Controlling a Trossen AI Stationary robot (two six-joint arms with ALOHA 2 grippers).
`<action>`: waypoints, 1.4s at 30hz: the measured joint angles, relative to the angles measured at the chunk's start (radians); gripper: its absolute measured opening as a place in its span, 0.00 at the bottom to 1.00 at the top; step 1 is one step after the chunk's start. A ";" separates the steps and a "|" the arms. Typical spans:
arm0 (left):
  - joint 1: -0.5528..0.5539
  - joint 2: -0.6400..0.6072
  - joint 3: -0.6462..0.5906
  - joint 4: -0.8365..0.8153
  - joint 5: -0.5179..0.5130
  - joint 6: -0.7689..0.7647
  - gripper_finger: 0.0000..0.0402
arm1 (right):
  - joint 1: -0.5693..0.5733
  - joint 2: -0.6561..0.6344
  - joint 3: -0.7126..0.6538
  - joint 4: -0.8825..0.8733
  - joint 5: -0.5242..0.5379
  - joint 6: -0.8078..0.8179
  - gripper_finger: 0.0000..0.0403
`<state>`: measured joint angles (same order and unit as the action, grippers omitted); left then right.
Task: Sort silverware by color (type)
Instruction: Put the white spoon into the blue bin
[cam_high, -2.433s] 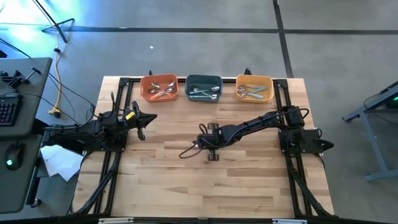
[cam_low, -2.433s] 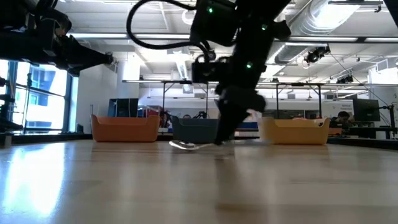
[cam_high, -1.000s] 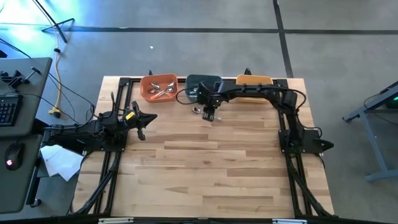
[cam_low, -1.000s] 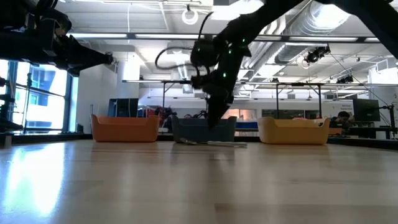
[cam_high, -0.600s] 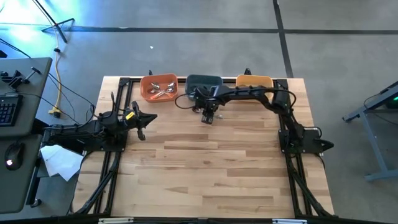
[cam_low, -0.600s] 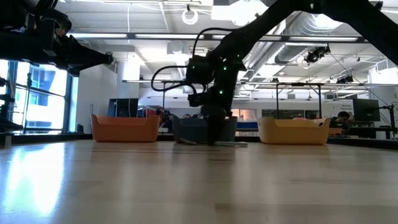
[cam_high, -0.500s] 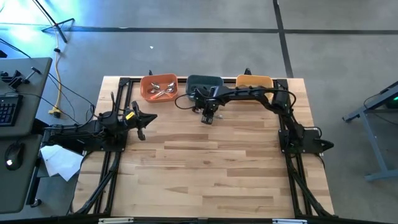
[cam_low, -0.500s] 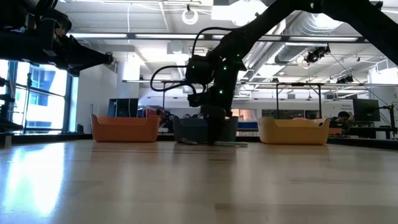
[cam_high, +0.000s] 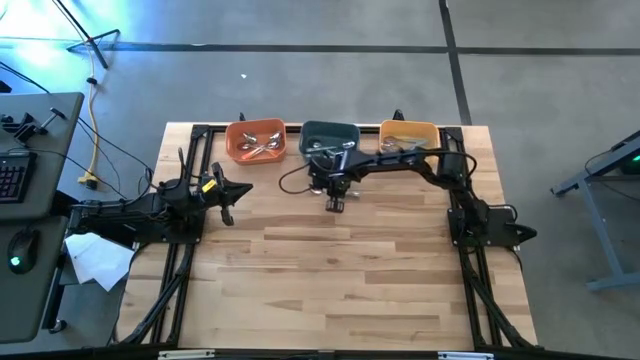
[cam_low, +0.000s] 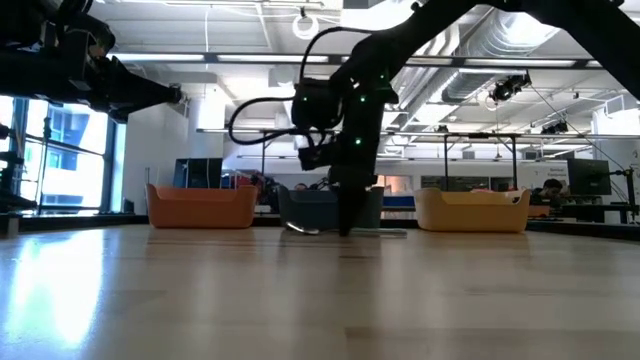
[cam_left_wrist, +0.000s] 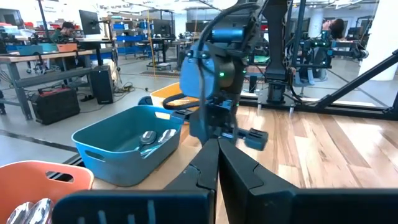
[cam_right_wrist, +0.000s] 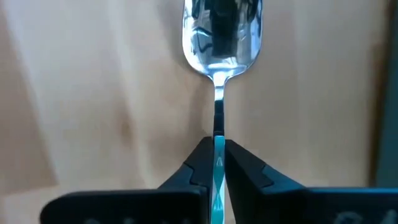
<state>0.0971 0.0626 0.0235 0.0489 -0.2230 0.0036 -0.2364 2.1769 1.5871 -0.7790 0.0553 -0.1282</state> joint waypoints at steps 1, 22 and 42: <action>0.000 0.000 0.000 0.000 0.000 0.000 0.01 | 0.004 -0.008 -0.001 -0.005 -0.006 0.004 0.06; 0.000 0.000 0.000 0.000 0.000 0.000 0.01 | 0.118 -0.077 -0.001 -0.073 -0.030 0.013 0.04; 0.000 0.000 0.000 0.000 0.000 0.000 0.01 | -0.110 -0.082 0.253 0.100 0.079 -0.168 0.04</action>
<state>0.0972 0.0628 0.0235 0.0490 -0.2230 0.0036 -0.3464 2.0953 1.8402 -0.6793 0.1340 -0.2966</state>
